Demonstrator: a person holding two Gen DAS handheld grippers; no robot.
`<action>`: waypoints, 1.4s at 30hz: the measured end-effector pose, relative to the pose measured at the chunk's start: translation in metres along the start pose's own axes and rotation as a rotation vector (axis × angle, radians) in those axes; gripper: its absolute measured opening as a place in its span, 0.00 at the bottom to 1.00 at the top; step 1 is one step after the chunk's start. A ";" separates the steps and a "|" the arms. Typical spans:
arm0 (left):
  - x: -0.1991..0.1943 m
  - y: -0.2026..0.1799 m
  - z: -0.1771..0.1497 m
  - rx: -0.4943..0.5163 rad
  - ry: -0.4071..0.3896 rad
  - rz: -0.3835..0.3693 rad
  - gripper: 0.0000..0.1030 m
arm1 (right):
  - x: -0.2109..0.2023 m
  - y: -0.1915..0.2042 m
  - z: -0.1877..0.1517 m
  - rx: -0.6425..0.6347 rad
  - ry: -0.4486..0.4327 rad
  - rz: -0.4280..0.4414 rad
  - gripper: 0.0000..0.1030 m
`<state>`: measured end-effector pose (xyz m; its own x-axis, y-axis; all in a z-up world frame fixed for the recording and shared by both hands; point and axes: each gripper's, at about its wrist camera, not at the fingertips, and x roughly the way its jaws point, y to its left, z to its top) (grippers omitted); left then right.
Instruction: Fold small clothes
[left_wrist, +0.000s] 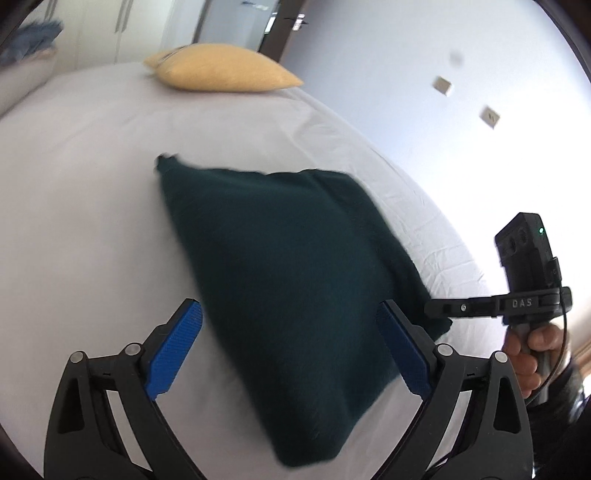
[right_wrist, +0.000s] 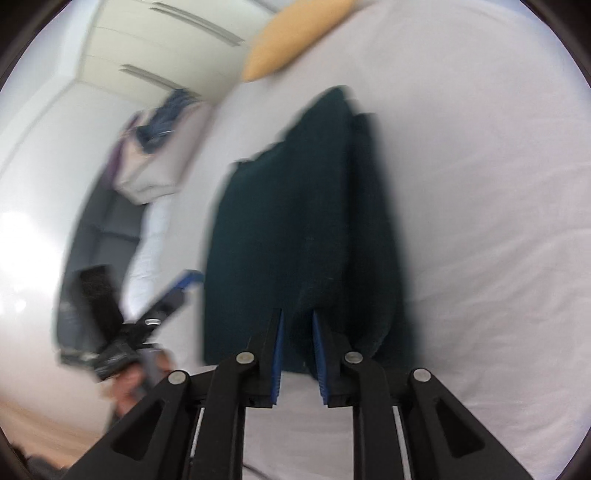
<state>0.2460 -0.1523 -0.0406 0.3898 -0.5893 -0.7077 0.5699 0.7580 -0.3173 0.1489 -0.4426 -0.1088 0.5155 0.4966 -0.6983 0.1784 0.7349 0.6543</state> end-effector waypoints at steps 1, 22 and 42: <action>0.013 -0.008 0.006 0.022 0.025 0.021 0.93 | -0.007 -0.008 0.000 0.024 -0.017 -0.049 0.18; 0.062 -0.004 -0.015 -0.026 0.173 0.064 0.88 | 0.036 -0.021 0.001 0.072 0.003 0.108 0.00; 0.039 -0.037 0.052 0.093 0.090 0.122 0.67 | 0.028 -0.030 -0.009 0.051 -0.037 0.113 0.00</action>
<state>0.2778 -0.2177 -0.0233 0.3966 -0.4638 -0.7922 0.5884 0.7908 -0.1684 0.1509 -0.4467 -0.1510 0.5651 0.5565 -0.6091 0.1598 0.6504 0.7426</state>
